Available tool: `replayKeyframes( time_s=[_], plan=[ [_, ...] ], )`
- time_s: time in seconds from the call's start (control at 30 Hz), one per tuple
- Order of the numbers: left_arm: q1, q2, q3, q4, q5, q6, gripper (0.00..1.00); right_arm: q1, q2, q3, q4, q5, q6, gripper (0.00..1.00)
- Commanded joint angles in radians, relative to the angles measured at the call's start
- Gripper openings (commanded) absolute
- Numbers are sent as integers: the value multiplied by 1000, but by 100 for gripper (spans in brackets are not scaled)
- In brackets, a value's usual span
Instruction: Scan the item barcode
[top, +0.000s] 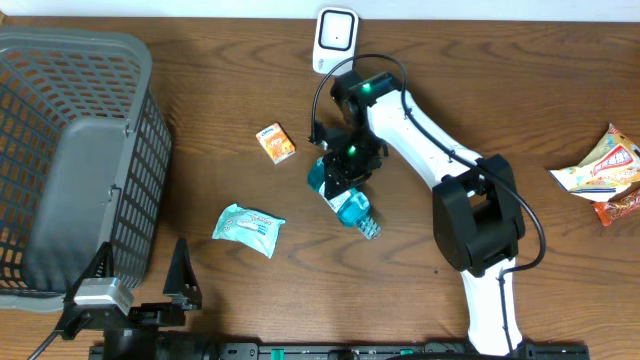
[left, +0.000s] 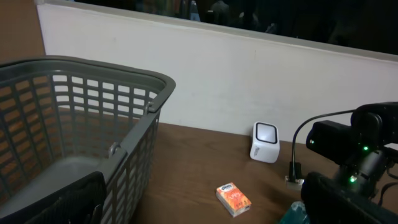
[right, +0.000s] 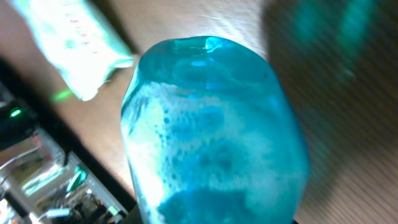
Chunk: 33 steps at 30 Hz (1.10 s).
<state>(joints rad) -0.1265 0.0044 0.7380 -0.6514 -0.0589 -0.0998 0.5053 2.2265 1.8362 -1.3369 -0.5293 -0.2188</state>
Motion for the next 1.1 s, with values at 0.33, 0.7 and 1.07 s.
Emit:
replayKeyframes(
  time_s=[0.33, 0.7, 1.07],
  plan=[
    [-4, -2, -1, 2, -6, 16, 98, -6, -50, 2, -58, -249, -149, 1],
    [-4, -2, -1, 2, -6, 16, 98, 14, -50, 2, -235, -558, -539, 1],
    [-4, -2, -1, -3, -6, 16, 98, 96, -49, 2, -244, -678, -606, 2]
  ],
)
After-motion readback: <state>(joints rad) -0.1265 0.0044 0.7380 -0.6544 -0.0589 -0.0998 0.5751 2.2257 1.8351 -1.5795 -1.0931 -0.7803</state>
